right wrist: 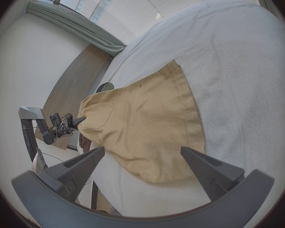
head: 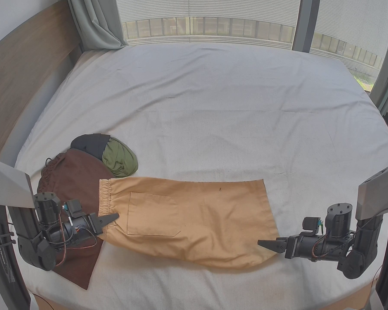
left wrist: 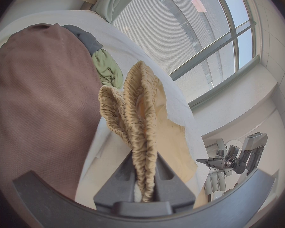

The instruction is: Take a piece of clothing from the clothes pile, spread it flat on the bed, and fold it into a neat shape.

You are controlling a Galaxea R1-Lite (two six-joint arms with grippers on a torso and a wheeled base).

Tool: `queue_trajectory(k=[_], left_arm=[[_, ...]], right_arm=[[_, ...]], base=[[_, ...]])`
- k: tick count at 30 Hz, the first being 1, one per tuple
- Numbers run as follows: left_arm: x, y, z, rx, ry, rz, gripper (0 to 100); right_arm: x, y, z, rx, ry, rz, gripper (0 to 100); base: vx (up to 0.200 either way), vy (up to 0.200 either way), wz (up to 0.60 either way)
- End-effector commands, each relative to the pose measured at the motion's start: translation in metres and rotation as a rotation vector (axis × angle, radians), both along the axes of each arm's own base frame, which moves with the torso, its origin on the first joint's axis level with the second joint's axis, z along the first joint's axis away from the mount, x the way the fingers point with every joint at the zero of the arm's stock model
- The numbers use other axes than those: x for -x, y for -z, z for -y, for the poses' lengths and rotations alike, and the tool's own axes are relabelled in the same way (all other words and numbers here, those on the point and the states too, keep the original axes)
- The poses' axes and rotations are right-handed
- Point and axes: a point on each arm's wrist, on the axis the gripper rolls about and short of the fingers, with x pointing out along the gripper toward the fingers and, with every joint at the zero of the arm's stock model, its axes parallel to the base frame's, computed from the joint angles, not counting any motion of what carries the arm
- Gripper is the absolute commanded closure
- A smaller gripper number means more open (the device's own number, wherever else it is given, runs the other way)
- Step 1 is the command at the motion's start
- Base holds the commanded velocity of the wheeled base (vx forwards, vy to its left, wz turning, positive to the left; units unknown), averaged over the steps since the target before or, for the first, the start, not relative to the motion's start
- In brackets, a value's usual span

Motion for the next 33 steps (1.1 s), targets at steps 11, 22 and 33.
queue_trajectory(k=[11,22,33], left_arm=[[0.006,-0.009,-0.009,0.014,-0.001,0.018,100],[0.006,-0.023,0.015,0.01,0.061,0.07,100],[0.0,-0.028,0.049,-0.014,0.1,0.119,100]], right_arm=[[0.002,-0.003,-0.005,-0.005,-0.023,0.014,0],[0.002,-0.013,-0.006,-0.018,-0.027,0.05,0],[0.002,-0.018,-0.006,-0.026,-0.027,0.069,0]], base=[[0.0,0.0,0.0],[0.0,0.0,0.0],[0.0,0.0,0.0]])
